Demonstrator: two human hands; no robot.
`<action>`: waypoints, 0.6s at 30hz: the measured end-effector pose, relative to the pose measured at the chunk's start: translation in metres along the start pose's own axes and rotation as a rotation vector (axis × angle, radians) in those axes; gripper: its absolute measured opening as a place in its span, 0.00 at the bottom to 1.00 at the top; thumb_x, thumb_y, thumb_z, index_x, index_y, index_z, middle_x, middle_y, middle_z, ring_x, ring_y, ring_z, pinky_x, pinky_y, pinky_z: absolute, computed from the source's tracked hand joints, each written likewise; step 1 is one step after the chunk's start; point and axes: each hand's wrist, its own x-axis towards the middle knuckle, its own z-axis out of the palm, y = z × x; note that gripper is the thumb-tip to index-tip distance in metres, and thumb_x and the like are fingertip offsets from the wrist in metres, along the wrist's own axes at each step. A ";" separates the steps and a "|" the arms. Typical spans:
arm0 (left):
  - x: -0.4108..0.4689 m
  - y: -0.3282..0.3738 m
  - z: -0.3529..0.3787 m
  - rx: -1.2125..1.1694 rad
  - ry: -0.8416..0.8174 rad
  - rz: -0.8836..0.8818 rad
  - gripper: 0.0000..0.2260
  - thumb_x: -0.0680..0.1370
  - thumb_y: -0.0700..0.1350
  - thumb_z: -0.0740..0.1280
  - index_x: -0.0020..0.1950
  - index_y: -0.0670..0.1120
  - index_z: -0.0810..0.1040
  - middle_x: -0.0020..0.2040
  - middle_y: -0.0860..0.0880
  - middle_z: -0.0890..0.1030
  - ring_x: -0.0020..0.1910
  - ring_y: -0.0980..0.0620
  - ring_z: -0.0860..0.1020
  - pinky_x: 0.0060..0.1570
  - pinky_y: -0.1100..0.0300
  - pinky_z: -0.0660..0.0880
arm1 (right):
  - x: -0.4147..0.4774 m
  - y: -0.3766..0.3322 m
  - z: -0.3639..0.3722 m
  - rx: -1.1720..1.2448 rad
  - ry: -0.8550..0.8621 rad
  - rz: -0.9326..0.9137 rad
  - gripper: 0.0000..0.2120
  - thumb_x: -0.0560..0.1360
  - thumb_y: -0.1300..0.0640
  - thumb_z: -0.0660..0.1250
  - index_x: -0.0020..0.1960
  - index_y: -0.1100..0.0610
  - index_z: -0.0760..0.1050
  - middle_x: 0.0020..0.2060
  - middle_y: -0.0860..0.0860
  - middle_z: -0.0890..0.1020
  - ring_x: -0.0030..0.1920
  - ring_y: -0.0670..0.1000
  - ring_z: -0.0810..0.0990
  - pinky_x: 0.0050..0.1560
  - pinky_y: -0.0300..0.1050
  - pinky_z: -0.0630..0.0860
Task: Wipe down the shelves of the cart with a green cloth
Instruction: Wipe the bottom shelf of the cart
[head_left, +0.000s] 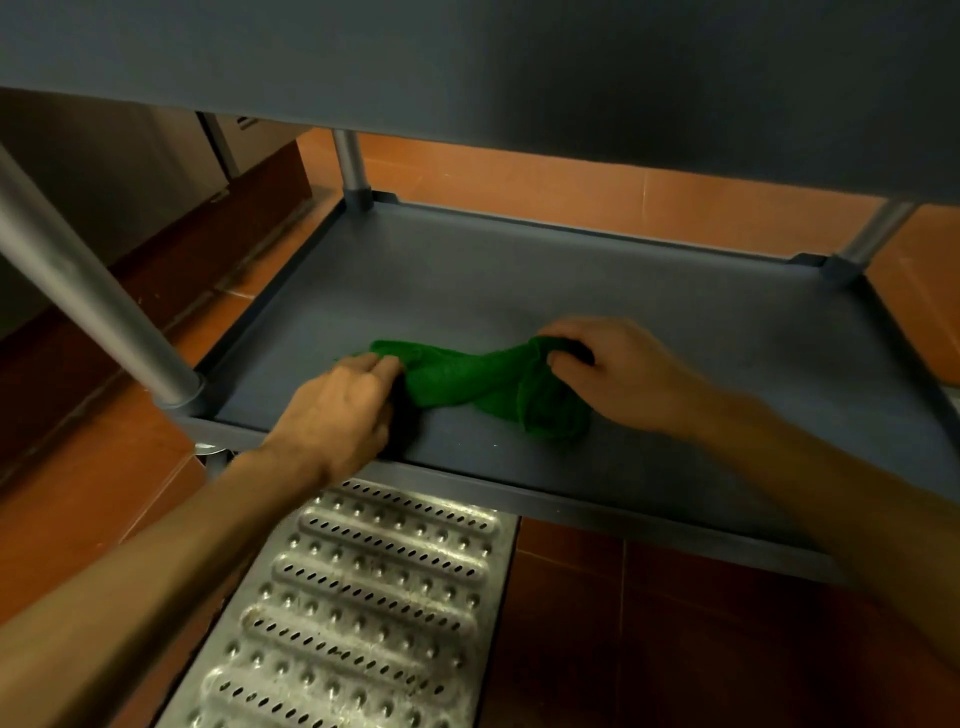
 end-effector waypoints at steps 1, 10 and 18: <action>0.002 -0.002 -0.011 -0.026 0.010 0.004 0.14 0.78 0.42 0.63 0.63 0.45 0.70 0.58 0.43 0.74 0.55 0.41 0.76 0.53 0.45 0.76 | 0.005 -0.002 -0.009 0.008 0.001 0.021 0.07 0.79 0.61 0.62 0.52 0.58 0.79 0.42 0.51 0.81 0.39 0.48 0.77 0.41 0.35 0.72; 0.094 0.027 -0.078 0.144 0.086 -0.045 0.11 0.80 0.44 0.61 0.62 0.45 0.72 0.57 0.40 0.75 0.54 0.39 0.76 0.53 0.46 0.76 | 0.058 0.015 -0.088 0.232 0.048 0.301 0.14 0.78 0.54 0.63 0.34 0.55 0.73 0.29 0.51 0.73 0.30 0.47 0.73 0.30 0.40 0.70; 0.180 0.112 -0.068 -0.050 0.344 0.018 0.13 0.80 0.39 0.61 0.64 0.38 0.74 0.65 0.34 0.73 0.66 0.34 0.71 0.66 0.45 0.67 | 0.073 0.119 -0.113 0.051 0.143 0.564 0.14 0.84 0.65 0.51 0.55 0.74 0.72 0.59 0.73 0.73 0.64 0.69 0.71 0.65 0.47 0.64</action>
